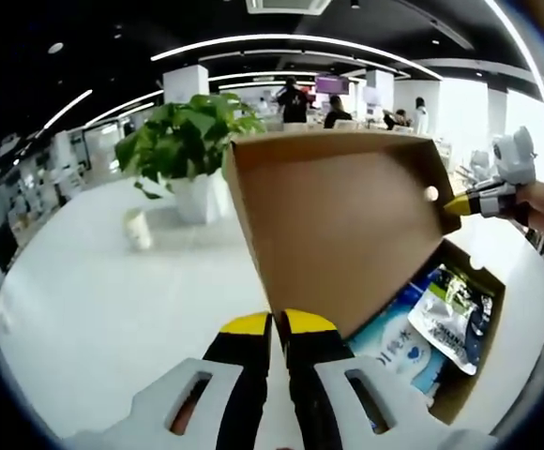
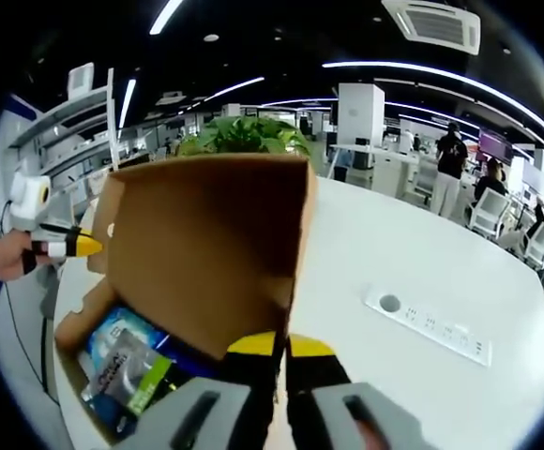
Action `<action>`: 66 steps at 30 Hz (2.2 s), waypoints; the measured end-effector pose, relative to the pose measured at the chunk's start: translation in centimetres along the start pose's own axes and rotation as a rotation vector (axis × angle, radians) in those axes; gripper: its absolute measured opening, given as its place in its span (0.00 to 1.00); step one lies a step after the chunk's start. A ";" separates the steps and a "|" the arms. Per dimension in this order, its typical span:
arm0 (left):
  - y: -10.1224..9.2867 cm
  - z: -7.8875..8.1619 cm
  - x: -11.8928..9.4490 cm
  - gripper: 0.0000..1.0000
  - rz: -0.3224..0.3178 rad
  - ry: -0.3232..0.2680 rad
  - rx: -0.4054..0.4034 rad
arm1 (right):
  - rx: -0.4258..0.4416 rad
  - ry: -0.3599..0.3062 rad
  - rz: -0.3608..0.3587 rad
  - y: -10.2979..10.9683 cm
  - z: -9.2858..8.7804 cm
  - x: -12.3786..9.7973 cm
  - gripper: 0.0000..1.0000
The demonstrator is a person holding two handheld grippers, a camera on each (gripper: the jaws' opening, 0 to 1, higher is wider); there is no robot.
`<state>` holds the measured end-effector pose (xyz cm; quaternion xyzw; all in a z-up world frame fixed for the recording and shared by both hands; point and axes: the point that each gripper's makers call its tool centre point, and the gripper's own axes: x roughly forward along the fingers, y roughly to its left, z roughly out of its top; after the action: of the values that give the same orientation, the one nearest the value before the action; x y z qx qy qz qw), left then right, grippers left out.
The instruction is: Operate the shoe box by opening the lid, removing the specified soft item, and placing it in the target area until the item is outside and the box remains undamaged.
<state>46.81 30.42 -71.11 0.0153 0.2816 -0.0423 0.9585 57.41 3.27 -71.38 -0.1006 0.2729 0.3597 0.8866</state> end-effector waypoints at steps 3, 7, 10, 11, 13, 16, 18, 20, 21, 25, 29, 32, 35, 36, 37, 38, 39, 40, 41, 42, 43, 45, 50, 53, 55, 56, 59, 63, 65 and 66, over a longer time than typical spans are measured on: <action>0.1 0.0 0.2 0.03 -0.003 0.006 0.001 | -0.001 0.004 0.002 -0.1 0.0 0.2 0.00; 0.2 0.0 0.4 0.03 -0.002 0.010 -0.005 | -0.004 0.010 0.002 -0.1 0.0 0.4 0.00; 0.2 0.0 0.6 0.03 -0.001 0.012 -0.011 | 0.000 0.012 0.002 -0.1 0.0 0.6 0.00; 0.3 0.0 0.7 0.03 -0.001 0.012 -0.012 | -0.004 0.014 0.002 -0.2 -0.1 0.6 0.00; 0.3 0.0 0.8 0.03 -0.004 0.013 -0.014 | -0.005 0.020 0.002 -0.2 -0.1 0.7 0.00; 0.3 0.0 1.1 0.03 -0.003 0.017 -0.013 | -0.006 0.022 0.005 -0.2 -0.2 0.8 0.00; 0.4 0.0 1.3 0.03 -0.004 0.019 -0.015 | -0.010 0.026 0.005 -0.3 -0.3 0.8 0.00; 0.4 -0.1 1.4 0.03 -0.004 0.022 -0.015 | -0.009 0.028 0.005 -0.3 -0.4 0.9 0.00; 0.4 -0.1 1.5 0.03 -0.003 0.023 -0.015 | -0.009 0.029 0.006 -0.3 -0.4 1.0 0.00; 0.5 -0.2 1.7 0.03 -0.002 0.027 -0.017 | -0.012 0.033 0.006 -0.3 -0.5 1.1 0.00; 0.6 -0.2 2.0 0.03 -0.003 0.032 -0.018 | -0.015 0.037 0.007 -0.4 -0.5 1.4 0.00; 0.6 -0.3 2.1 0.03 -0.002 0.034 -0.019 | -0.018 0.040 0.008 -0.5 -0.5 1.6 0.00; 0.7 -0.4 2.3 0.03 -0.001 0.038 -0.021 | -0.018 0.044 0.008 -0.5 -0.6 1.7 0.00; 0.7 -0.4 2.3 0.03 -0.001 0.039 -0.021 | -0.017 0.044 0.008 -0.5 -0.6 1.8 0.00; 0.7 -0.4 2.4 0.03 -0.001 0.040 -0.021 | -0.016 0.045 0.008 -0.5 -0.6 1.8 0.00; 0.7 -0.4 2.4 0.03 -0.001 0.041 -0.022 | -0.015 0.046 0.008 -0.6 -0.6 1.9 0.00; 0.7 -0.4 2.5 0.03 -0.001 0.042 -0.022 | -0.016 0.046 0.008 -0.6 -0.6 1.9 0.00; 0.7 -0.5 2.5 0.04 -0.002 0.044 -0.021 | -0.015 0.047 0.009 -0.6 -0.7 2.0 0.00; 0.7 -0.5 2.6 0.04 -0.002 0.045 -0.021 | -0.014 0.048 0.009 -0.6 -0.7 2.0 0.00; 0.7 -0.5 2.7 0.04 -0.003 0.046 -0.022 | -0.014 0.049 0.009 -0.6 -0.7 2.1 0.00; 0.7 -0.6 2.7 0.04 -0.003 0.048 -0.023 | -0.014 0.050 0.010 -0.6 -0.7 2.1 0.00; 0.7 -0.6 2.8 0.04 -0.002 0.050 -0.024 | -0.014 0.051 0.010 -0.6 -0.7 2.2 0.00; 0.7 -0.7 2.9 0.04 -0.003 0.053 -0.027 | -0.010 0.051 0.010 -0.7 -0.8 2.3 0.00; 0.7 -0.7 3.0 0.04 -0.003 0.055 -0.028 | 0.000 0.051 0.010 -0.8 -0.8 2.4 0.00; 0.6 -0.8 3.1 0.04 -0.003 0.056 -0.029 | 0.001 0.052 0.009 -0.8 -0.9 2.5 0.00; 0.6 -0.8 3.1 0.05 -0.003 0.058 -0.028 | 0.001 0.052 0.010 -0.8 -0.9 2.5 0.00; 0.6 -0.8 3.2 0.05 -0.003 0.060 -0.031 | 0.002 0.053 0.011 -0.9 -0.9 2.6 0.00; 0.6 -0.9 3.3 0.05 -0.002 0.065 -0.030 | 0.003 0.054 0.012 -0.9 -0.9 2.7 0.00; 0.6 -0.9 3.4 0.05 -0.002 0.067 -0.031 | 0.004 0.055 0.013 -0.9 -0.9 2.8 0.00; 0.7 -1.0 3.4 0.05 -0.002 0.068 -0.032 | 0.005 0.055 0.013 -0.9 -1.0 2.8 0.00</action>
<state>49.24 30.87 -73.77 0.0014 0.3148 -0.0381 0.9484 59.34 3.89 -73.77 -0.1067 0.2987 0.3619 0.8766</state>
